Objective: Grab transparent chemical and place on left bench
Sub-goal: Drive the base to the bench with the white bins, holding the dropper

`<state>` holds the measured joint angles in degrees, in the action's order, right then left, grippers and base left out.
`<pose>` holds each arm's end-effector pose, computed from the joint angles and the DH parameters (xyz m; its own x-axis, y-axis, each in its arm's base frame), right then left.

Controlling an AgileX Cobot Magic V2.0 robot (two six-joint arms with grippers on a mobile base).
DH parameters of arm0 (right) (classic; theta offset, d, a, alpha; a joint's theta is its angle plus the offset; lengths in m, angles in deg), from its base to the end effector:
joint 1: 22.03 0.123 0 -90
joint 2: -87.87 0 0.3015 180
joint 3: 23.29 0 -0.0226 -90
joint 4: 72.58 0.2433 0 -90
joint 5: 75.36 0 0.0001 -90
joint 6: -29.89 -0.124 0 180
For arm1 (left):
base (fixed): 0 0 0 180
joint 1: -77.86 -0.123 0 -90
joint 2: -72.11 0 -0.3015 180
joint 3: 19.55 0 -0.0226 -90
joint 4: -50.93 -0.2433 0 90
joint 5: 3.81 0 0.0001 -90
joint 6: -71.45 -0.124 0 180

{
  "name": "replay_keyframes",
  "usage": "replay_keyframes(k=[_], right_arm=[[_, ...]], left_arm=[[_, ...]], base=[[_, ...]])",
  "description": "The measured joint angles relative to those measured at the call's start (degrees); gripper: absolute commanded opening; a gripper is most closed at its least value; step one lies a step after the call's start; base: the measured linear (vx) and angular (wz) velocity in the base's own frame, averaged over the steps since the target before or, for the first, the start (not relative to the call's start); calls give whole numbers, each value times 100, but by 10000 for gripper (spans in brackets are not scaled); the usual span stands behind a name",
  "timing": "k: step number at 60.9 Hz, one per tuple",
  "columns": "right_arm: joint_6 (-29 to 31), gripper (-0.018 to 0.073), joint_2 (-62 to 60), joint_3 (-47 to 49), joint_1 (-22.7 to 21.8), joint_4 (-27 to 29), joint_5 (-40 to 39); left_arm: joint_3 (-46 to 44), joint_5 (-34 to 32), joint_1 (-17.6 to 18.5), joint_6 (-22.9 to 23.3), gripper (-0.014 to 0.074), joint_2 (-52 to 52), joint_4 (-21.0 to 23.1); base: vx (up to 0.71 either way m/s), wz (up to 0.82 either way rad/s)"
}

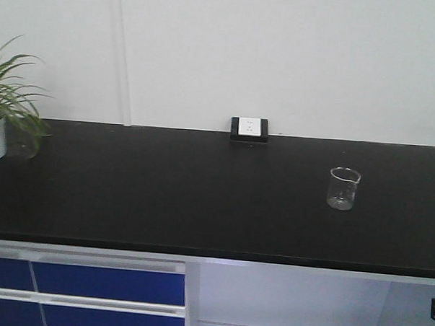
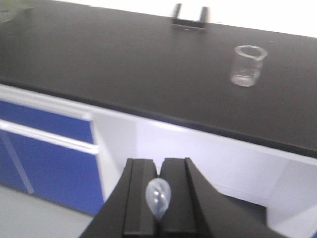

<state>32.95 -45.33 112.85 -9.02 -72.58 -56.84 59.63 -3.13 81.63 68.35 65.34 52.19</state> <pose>0.1503 0.0347 0.3217 -0.3076 -0.1259 -0.9431 -0.2419 0.9690 -0.0504 0.0653 -0.0043 0.2055 0.0607 0.0282 -0.9978 0.0641 0.9974 0.0321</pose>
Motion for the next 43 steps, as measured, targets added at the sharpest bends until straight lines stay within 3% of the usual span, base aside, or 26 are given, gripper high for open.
replay_keyframes(k=[21,43], right_arm=[[0,0,0,0,0,0,12],[0,0,0,0,0,0,18]], left_arm=[[0,0,0,0,-4,0,0],[0,0,0,0,-4,0,0]], base=[[-37,60],[-28,95]])
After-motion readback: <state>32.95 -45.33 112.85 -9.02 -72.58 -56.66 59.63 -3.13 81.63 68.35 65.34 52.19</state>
